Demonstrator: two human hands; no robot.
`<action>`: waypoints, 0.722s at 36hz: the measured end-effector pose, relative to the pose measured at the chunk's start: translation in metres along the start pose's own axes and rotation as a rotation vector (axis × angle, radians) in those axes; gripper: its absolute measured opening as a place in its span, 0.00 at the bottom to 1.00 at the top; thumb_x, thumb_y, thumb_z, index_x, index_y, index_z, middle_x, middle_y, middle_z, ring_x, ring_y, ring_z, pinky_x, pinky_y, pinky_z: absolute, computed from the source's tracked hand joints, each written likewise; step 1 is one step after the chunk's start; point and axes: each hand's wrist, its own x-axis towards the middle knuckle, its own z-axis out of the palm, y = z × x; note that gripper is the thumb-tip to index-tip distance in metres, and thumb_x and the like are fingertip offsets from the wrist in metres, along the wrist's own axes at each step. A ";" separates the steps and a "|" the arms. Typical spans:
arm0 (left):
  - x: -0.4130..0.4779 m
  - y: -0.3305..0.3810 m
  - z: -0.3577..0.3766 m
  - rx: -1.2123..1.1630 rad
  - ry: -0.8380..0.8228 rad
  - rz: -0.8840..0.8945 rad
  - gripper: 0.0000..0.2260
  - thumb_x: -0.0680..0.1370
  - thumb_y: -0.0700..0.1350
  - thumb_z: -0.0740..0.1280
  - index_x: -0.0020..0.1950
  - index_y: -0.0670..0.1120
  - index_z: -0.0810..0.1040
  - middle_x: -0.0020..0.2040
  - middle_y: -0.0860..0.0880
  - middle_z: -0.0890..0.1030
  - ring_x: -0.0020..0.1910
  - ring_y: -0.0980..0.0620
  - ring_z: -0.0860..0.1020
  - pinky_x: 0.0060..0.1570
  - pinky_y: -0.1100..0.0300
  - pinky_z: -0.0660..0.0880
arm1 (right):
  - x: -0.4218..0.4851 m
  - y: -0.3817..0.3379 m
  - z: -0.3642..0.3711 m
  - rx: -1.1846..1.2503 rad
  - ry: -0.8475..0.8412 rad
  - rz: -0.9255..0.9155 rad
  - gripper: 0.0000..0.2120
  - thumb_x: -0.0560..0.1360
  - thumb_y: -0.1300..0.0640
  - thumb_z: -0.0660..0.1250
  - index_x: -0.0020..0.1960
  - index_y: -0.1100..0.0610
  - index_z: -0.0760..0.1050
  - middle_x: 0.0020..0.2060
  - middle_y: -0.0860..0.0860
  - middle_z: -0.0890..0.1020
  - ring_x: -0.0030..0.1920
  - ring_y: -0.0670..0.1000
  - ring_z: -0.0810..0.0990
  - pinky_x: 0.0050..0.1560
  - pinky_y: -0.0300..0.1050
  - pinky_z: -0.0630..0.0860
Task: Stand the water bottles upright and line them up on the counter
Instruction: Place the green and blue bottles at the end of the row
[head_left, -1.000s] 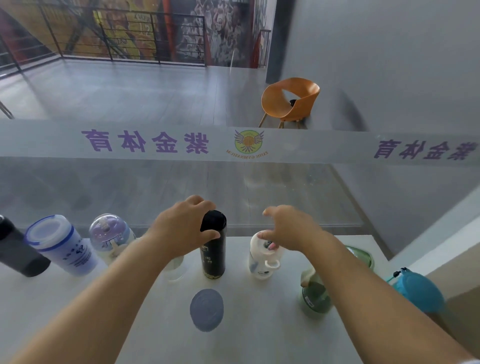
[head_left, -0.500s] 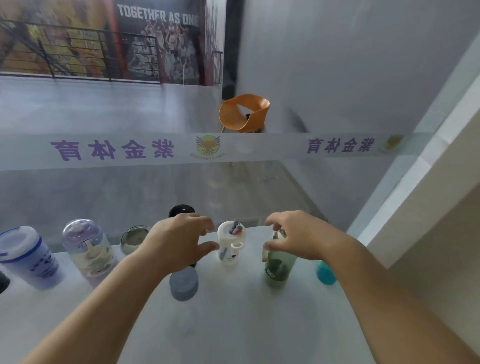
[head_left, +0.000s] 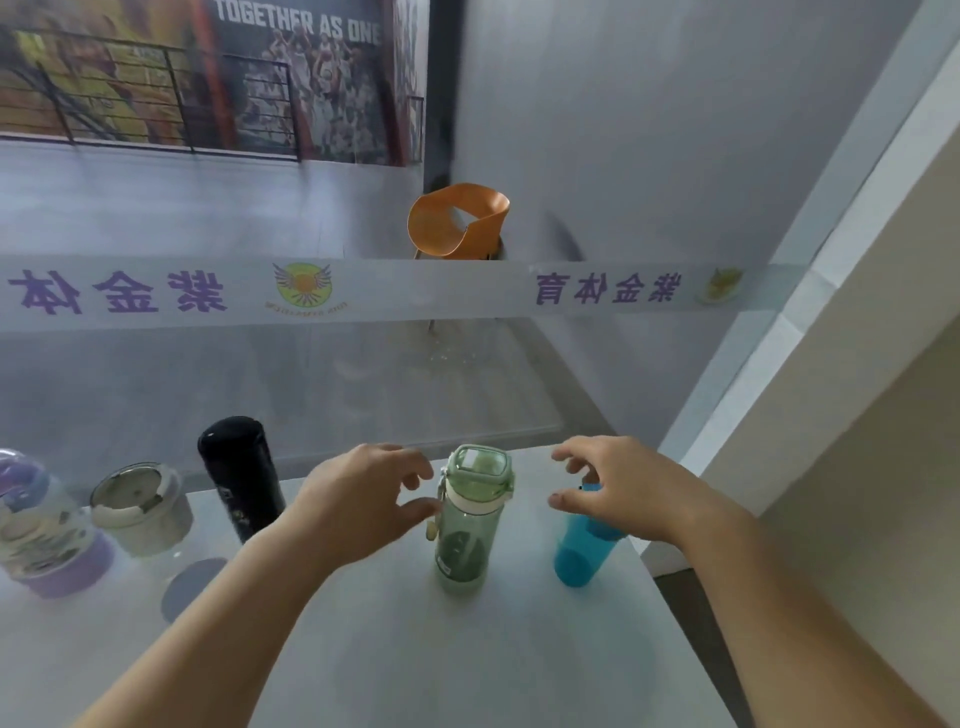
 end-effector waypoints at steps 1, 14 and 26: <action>0.006 0.005 0.006 -0.023 0.008 -0.014 0.15 0.71 0.60 0.68 0.54 0.57 0.77 0.45 0.61 0.77 0.43 0.57 0.78 0.45 0.56 0.78 | 0.003 0.011 -0.001 0.006 0.000 0.002 0.26 0.74 0.43 0.68 0.69 0.49 0.68 0.62 0.47 0.77 0.58 0.48 0.77 0.60 0.45 0.76; 0.049 0.050 0.068 -0.082 -0.008 -0.162 0.34 0.67 0.60 0.71 0.70 0.58 0.62 0.68 0.56 0.66 0.64 0.51 0.69 0.60 0.55 0.65 | 0.052 0.117 0.028 -0.048 -0.076 0.014 0.32 0.71 0.42 0.69 0.71 0.48 0.64 0.67 0.48 0.70 0.65 0.50 0.71 0.62 0.49 0.72; 0.075 0.043 0.072 -0.133 -0.068 -0.256 0.31 0.66 0.57 0.73 0.66 0.57 0.65 0.63 0.53 0.71 0.54 0.53 0.71 0.50 0.61 0.65 | 0.086 0.133 0.061 0.072 -0.205 -0.029 0.36 0.66 0.48 0.71 0.70 0.52 0.64 0.60 0.50 0.73 0.56 0.50 0.74 0.54 0.45 0.77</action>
